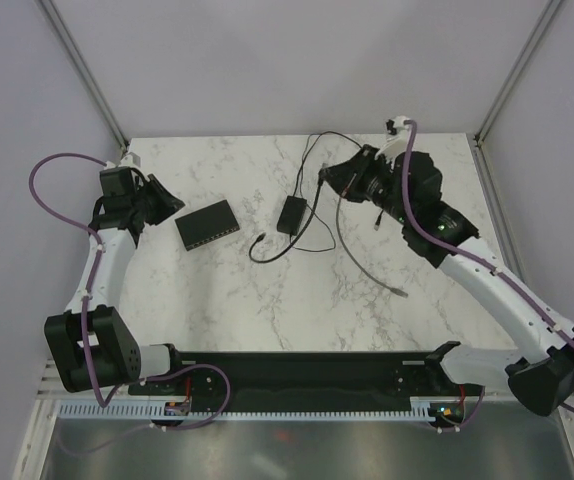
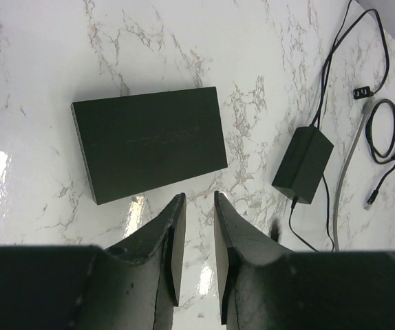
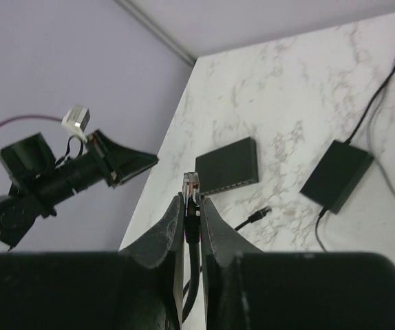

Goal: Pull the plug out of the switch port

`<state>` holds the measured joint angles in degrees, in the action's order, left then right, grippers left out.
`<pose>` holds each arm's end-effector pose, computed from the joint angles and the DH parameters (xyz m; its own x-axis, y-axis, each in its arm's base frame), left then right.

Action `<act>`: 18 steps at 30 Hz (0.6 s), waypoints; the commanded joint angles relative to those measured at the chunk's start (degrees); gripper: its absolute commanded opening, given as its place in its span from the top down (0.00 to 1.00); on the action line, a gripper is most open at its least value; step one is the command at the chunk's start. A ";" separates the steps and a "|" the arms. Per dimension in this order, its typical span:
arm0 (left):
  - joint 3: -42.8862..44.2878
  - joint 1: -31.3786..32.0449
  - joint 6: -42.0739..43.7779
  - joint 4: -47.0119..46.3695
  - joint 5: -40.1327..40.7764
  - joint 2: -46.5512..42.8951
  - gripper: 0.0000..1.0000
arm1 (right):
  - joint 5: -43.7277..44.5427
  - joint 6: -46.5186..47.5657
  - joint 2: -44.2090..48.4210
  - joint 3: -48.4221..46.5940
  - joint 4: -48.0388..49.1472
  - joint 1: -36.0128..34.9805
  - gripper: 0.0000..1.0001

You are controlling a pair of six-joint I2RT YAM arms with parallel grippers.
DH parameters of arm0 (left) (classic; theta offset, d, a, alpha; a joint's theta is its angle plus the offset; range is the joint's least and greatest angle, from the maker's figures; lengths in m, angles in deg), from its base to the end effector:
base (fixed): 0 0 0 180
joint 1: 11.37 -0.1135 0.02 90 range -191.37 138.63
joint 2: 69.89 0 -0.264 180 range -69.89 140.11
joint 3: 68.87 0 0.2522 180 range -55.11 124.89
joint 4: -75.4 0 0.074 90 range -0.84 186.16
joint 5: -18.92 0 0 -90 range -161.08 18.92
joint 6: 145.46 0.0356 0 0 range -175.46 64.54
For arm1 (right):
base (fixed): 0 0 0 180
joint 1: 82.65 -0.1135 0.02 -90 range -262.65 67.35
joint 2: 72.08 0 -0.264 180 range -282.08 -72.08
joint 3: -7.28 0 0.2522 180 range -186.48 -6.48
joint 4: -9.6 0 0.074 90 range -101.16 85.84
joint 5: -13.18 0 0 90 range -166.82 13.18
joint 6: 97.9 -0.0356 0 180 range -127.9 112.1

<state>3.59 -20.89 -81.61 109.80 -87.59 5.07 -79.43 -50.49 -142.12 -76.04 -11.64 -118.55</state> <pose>0.2876 0.0380 0.2925 -0.5604 -0.5224 -0.6426 -0.2021 0.8388 -0.5056 0.2290 0.1678 0.4044 -0.5037 0.4699 -0.7249 -0.3822 0.6312 0.6749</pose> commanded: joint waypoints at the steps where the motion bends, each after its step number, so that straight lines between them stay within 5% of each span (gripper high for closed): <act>1: -0.16 0.11 1.19 -1.40 0.96 -0.95 0.69 | 2.09 3.30 2.10 -4.18 -6.84 6.17 1.00; 9: -0.25 0.11 1.02 -1.48 -0.27 -0.16 0.69 | 1.29 5.32 -1.67 -6.91 -5.36 21.11 1.00; 18: -0.34 0.11 0.49 -2.01 -2.21 0.10 0.69 | 4.09 6.38 -3.62 11.97 12.05 29.83 1.00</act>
<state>3.55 -20.89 -81.61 109.60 -88.12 5.23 -77.86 -45.31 -146.01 -69.07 -6.40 -89.85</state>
